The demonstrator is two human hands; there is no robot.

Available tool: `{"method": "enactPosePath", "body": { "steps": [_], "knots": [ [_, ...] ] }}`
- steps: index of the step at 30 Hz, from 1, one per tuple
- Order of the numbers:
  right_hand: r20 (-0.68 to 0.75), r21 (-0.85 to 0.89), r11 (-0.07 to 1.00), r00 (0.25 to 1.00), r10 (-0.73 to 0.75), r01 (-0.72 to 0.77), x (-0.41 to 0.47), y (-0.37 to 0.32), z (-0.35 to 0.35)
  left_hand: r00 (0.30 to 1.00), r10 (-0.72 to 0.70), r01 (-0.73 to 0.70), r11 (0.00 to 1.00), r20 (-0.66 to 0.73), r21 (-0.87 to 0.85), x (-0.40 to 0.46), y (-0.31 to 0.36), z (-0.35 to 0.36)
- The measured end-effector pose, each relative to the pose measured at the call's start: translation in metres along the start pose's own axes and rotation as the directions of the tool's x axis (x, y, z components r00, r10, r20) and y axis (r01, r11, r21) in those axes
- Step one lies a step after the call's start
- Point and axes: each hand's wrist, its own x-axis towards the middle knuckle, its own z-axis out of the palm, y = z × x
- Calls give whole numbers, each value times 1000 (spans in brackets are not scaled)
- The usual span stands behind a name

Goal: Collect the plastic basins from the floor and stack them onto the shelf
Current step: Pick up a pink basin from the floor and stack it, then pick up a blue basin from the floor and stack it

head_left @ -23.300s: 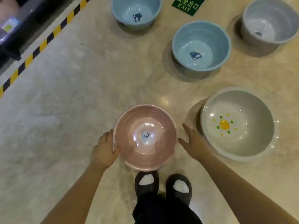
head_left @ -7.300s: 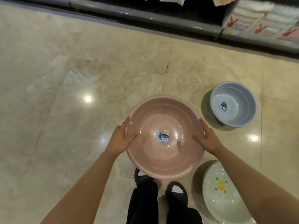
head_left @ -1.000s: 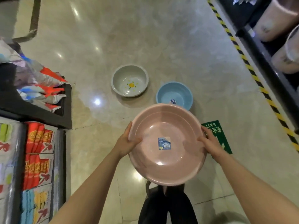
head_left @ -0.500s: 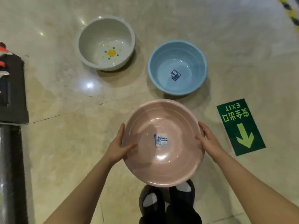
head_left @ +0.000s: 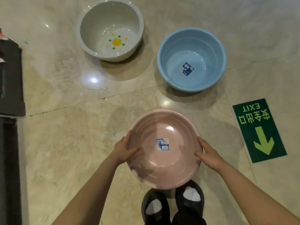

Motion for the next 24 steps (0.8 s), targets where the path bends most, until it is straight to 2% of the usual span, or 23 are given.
{"method": "enactPosePath", "body": {
  "steps": [4,8,13,19,22,24],
  "knots": [
    [-20,-215,977,1000,-3,-2,-44,-38,-32,988,18,3,991,-155,136,-36,31,-34],
    [-42,-391,916,992,-120,94,-118,-99,-81,956,175,-78,927,-236,367,-106,93,-85],
    [-63,-492,848,964,-259,195,-229,-183,-149,888,408,-230,792,-211,565,-207,181,-160],
    [-213,-579,785,889,-405,220,-357,-247,-214,834,523,-275,670,-176,689,-314,260,-214],
    [-245,-633,744,857,-453,212,-402,-261,-240,791,584,-289,620,-182,730,-355,292,-222],
    [-254,-647,735,852,-458,203,-425,-267,-260,787,592,-282,596,-173,752,-380,313,-222]
  ]
}}
